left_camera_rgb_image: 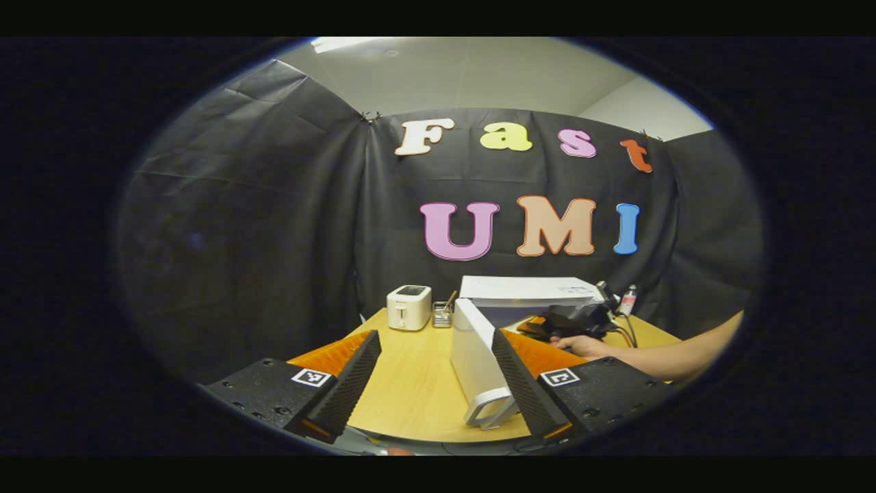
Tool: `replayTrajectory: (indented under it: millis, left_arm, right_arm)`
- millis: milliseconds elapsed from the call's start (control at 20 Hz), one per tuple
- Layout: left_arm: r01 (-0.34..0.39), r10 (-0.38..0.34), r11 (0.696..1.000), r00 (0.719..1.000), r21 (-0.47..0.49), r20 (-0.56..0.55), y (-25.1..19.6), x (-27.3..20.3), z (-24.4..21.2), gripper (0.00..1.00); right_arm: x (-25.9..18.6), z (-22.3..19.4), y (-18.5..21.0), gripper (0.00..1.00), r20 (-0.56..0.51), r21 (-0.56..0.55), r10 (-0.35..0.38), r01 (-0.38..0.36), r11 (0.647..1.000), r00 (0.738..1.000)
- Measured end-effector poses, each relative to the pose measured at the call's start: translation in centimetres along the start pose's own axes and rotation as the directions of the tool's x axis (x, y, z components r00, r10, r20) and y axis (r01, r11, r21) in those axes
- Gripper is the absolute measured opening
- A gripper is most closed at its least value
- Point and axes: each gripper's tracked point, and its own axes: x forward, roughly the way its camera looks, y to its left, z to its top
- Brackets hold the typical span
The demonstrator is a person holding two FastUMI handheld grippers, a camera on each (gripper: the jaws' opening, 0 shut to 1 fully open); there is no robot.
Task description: Open the microwave oven with the left hand, put the food in, and close the microwave oven.
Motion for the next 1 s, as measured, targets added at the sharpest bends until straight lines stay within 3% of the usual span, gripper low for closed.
replayTrajectory:
  millis: [400,450,500,550,700,750,800,950,1000]
  left_arm:
    - [0.014,-0.011,0.999,0.998,0.048,-0.056,-0.5,-1.2,-1.4,0.98]
    - [0.015,-0.011,0.998,0.997,0.053,-0.074,-0.5,-1.5,-1.8,0.95]
    - [0.009,-0.003,0.998,0.996,0.063,-0.084,-0.3,-1.8,-2.2,0.95]
    - [0.002,0.004,0.998,0.996,0.069,-0.089,-0.1,-1.8,-2.3,0.95]
    - [-0.013,0.021,0.997,0.995,0.078,-0.095,0.2,-2.2,-2.2,0.95]
    - [-0.017,0.024,0.997,0.995,0.076,-0.096,0.3,-2.2,-2.2,0.92]
    - [-0.018,0.025,0.997,0.995,0.074,-0.101,0.3,-2.2,-2.4,0.92]
    - [-0.019,0.026,0.997,0.994,0.07,-0.102,0.2,-2.1,-2.4,0.95]
    - [-0.022,0.03,0.997,0.995,0.078,-0.099,0.2,-2.0,-2.2,0.95]
  right_arm:
    - [5.1,0.9,0.1,0.38,0.099,0.104,-0.019,0.009,0.994,0.995]
    - [5.7,0.9,0.2,0.38,0.106,0.115,-0.024,0.012,0.993,0.994]
    - [6.1,1.0,0.2,0.31,0.116,0.123,-0.027,0.013,0.992,0.993]
    - [6.6,1.1,0.1,0.38,0.125,0.125,-0.034,0.018,0.992,0.992]
    - [7.4,2.1,-0.3,0.38,0.169,0.144,-0.051,0.026,0.989,0.984]
    - [7.5,2.4,-0.2,0.31,0.182,0.159,-0.053,0.024,0.987,0.982]
    - [7.7,2.7,-0.3,0.38,0.189,0.17,-0.056,0.023,0.985,0.98]
    - [8.1,2.7,-0.3,0.38,0.194,0.15,-0.041,0.012,0.989,0.98]
    - [8.2,2.6,0.0,0.33,0.19,0.156,-0.029,-0.001,0.988,0.981]
